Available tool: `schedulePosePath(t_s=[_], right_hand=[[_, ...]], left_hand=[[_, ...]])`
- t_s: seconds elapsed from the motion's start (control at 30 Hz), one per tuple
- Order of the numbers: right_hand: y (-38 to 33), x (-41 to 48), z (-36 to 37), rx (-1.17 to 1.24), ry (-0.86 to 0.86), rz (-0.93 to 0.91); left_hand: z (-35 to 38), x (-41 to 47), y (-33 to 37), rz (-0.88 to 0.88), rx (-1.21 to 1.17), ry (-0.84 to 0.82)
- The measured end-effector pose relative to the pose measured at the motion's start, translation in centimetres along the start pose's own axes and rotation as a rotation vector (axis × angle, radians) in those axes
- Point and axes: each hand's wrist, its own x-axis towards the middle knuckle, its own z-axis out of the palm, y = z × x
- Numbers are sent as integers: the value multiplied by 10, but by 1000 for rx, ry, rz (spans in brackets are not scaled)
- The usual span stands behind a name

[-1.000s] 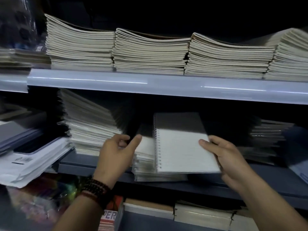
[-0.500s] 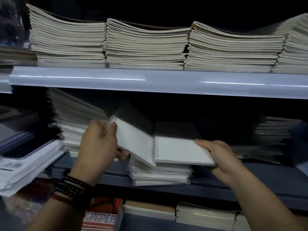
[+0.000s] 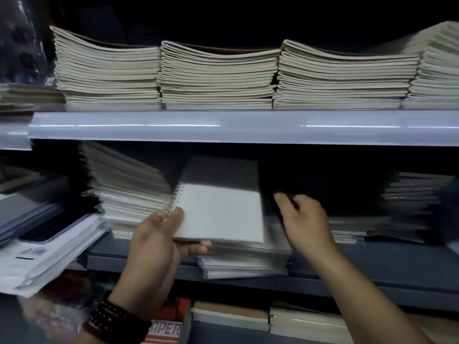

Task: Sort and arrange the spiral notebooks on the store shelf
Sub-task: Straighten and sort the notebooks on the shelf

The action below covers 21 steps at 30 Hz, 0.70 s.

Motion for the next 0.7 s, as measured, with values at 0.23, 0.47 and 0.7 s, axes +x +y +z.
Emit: schedulePosePath(t_s=[0.23,0.47,0.7], right_hand=[[-15,-18,-17,621,-337,241],[-8,-25,-38,590,-437,124],[-13,-20,-45,581,-428,144]], left_hand=[[1,-8,-13,-82,300,-215],[-11,-13,4,-132,375,-410],[-5,-10,-4,-64,261,-376]])
